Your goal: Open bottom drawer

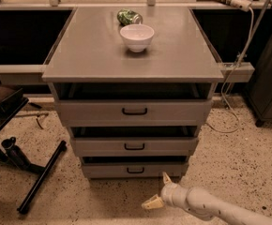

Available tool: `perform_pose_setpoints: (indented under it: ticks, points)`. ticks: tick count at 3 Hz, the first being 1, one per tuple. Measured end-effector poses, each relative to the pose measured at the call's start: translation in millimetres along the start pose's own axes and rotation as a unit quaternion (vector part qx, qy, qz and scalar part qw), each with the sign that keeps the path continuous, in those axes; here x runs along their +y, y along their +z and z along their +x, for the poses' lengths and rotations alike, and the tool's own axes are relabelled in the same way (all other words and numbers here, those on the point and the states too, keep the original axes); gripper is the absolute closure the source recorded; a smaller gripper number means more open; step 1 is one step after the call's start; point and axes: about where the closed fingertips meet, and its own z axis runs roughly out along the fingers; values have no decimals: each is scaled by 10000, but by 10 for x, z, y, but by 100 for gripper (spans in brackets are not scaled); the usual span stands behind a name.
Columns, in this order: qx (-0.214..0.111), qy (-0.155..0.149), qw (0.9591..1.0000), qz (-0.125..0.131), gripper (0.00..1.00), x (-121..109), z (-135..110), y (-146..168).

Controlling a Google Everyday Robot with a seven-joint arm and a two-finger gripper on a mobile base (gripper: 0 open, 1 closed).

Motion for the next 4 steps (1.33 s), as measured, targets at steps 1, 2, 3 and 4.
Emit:
perform_pose_setpoints:
  ticks: [1,2,3,4]
  points:
    - [0,0,10000,0,0,0,0,0]
    - [-13,-197,9997,174,0,-103,-71,120]
    - [-100,-489,9976,473,0,-292,-206,320]
    - [-91,-698,9961,535,0,-380,-290,525]
